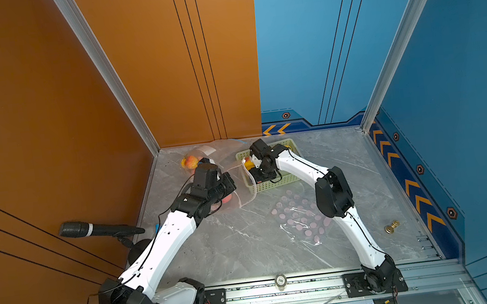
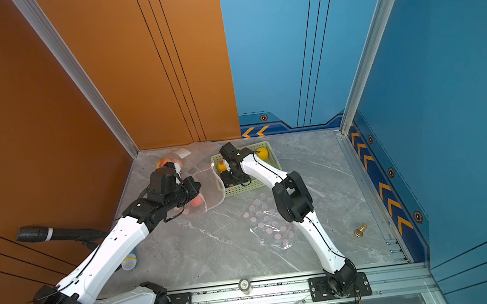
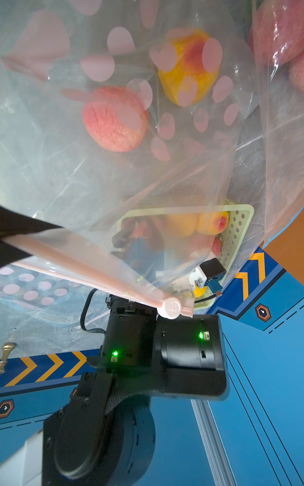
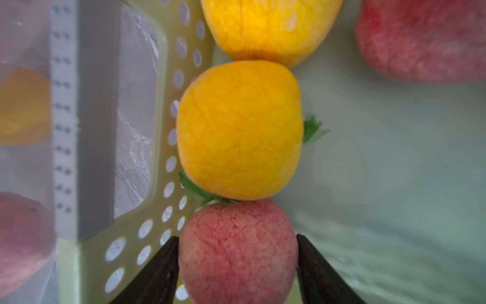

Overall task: Place the peach in a zip-top bag and seal the zipper
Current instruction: Pick up the peach from the basket.

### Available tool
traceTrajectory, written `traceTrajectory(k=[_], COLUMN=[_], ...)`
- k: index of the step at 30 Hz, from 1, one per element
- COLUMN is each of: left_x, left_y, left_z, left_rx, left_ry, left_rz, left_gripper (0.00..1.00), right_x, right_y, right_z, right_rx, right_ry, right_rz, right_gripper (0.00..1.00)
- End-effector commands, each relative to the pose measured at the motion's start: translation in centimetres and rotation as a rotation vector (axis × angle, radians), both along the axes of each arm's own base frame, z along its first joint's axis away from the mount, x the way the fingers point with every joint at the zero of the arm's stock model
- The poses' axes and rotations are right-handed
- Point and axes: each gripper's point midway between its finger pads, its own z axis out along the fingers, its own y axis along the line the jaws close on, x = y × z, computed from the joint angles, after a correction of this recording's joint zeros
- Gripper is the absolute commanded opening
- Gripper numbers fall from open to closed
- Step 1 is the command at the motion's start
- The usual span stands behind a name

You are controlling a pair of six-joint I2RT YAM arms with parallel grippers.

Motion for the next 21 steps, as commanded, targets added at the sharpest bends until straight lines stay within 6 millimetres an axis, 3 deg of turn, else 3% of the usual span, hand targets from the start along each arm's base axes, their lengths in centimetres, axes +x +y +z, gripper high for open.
traceTrajectory(k=[1, 7, 11, 14, 21], left_x=[0.0, -0.1, -0.1, -0.1, -0.1], left_y=[0.6, 0.6, 0.6, 0.7, 0.8], left_z=[0.3, 0.3, 0.2, 0.3, -0.2], left_rx=[0.004, 0.004, 0.003, 0.004, 0.009], left_ry=[-0.011, -0.011, -0.011, -0.012, -0.005], left_rz=[0.021, 0.021, 0.019, 0.020, 0.026], left_gripper=[0.00, 0.00, 0.00, 0.00, 0.00], right_x=[-0.5, -0.3, 0.0, 0.3, 0.2], right_y=[-0.8, -1.2, -1.5, -1.5, -1.8], right_z=[-1.1, -1.2, 0.5, 3.3, 11.4], right_rx=[-0.054, -0.061, -0.051, -0.029, 0.065], right_ry=[0.030, 0.031, 0.004, -0.045, -0.221], right_rz=[0.000, -0.012, -0.024, -0.030, -0.053], right_gripper=[0.66, 0.57, 0.47, 0.40, 0.35])
